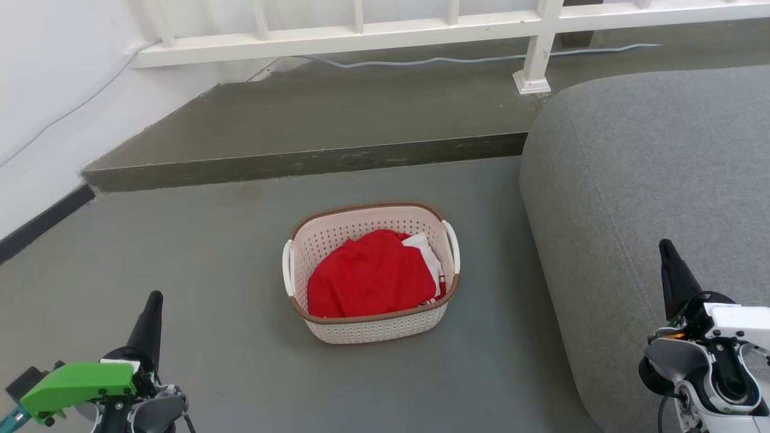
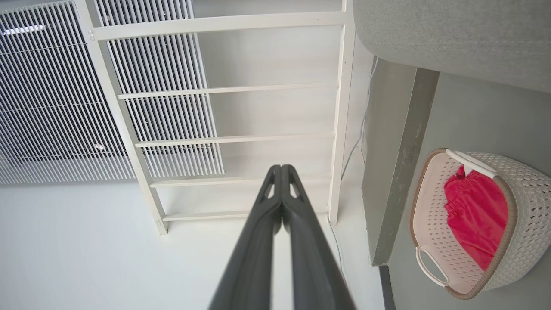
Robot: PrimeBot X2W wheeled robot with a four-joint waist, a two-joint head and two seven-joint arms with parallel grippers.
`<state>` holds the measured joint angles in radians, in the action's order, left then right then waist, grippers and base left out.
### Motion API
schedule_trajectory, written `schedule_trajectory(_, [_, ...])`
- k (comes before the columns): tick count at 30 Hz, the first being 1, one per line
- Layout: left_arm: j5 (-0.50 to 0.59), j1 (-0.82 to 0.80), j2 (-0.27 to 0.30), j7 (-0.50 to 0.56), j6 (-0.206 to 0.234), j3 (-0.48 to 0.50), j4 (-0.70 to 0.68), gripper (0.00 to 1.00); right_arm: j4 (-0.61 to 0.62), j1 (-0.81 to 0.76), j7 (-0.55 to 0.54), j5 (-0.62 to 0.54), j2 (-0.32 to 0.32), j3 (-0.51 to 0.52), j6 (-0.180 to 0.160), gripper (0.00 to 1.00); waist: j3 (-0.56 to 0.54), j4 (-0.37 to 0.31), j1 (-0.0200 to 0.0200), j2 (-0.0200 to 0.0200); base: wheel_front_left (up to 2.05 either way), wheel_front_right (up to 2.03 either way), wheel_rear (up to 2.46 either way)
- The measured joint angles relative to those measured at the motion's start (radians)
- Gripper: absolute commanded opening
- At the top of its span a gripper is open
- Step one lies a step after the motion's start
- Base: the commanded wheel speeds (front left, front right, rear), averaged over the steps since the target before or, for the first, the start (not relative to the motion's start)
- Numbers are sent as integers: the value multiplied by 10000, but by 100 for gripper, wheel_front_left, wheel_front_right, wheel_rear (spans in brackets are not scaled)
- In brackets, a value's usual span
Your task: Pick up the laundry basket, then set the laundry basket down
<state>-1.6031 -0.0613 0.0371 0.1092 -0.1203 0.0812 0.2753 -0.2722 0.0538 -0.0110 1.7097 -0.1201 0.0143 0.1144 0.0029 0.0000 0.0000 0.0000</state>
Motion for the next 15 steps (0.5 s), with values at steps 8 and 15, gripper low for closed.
schedule_trajectory(8, [0, 0, 0, 0, 0, 0, 0, 0, -8, 2, -2, -2, 4, 6, 0, 0, 0, 0, 0, 0, 0, 0, 0])
schedule_trajectory(15, [0, 0, 0, 0, 0, 2, -2, 0, -21, 2, -38, -4, 6, 13, 2, 0, 0, 0, 0, 0, 0, 0, 0])
